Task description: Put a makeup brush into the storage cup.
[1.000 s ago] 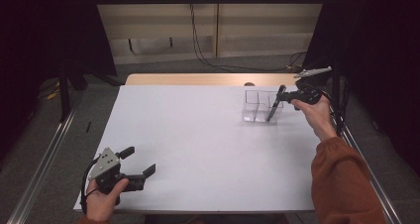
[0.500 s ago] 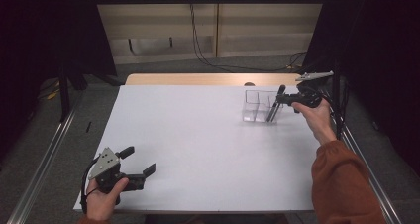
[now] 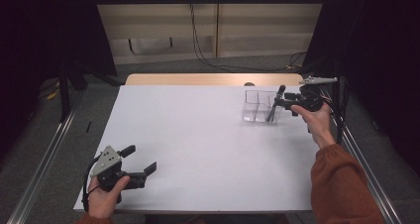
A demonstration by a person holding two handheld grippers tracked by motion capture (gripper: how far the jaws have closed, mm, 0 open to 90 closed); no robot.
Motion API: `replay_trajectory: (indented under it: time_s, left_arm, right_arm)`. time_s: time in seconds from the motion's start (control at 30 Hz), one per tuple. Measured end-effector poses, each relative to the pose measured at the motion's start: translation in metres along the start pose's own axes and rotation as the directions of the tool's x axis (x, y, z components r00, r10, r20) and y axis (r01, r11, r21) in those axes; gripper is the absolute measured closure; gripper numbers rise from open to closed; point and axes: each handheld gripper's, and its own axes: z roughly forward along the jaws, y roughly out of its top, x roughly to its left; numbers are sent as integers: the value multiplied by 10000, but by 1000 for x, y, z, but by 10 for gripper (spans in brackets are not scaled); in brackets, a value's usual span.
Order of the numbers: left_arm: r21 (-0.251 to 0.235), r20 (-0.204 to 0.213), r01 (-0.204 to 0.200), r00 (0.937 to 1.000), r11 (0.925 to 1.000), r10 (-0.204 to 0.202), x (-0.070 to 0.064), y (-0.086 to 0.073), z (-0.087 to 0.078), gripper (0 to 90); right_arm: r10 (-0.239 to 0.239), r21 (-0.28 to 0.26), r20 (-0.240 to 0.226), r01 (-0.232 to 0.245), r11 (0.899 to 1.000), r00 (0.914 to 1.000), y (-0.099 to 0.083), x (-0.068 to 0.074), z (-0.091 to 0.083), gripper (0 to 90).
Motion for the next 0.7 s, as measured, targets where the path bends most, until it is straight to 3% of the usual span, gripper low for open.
replay_trajectory:
  time_s: [0.27, 0.33, 0.43, 0.53, 0.63, 0.7]
  left_arm:
    - [32, 74, 47, 10000, 10000, -48, 1, 0, 3, 39]
    - [1, 40, 36, 10000, 10000, -36, 1, 1, 2, 39]
    - [-33, 41, 29, 10000, 10000, -29, 1, 0, 1, 39]
    - [-56, 59, 7, 10000, 10000, -7, 0, 0, 0, 39]
    - [-74, 45, -66, 10000, 10000, 66, -1, 0, -3, 39]
    - [-188, 32, 12, 10000, 9998, -11, -1, 0, -4, 39]
  right_arm:
    - [124, -487, 95, -119, 9987, 9999, -8, 3, 0, 216]
    - [171, -699, 308, -149, 9974, 9994, -9, 5, 0, 116]
    - [95, -911, 225, -74, 9958, 9997, -10, 9, -2, 102]
    - [226, -1022, 328, -191, 9946, 9992, -13, 11, -3, 1]
    - [194, -1122, 210, -170, 9935, 9996, -18, 13, -6, 14]
    - [247, -1184, 407, -197, 9928, 9989, -22, 16, -9, 13]
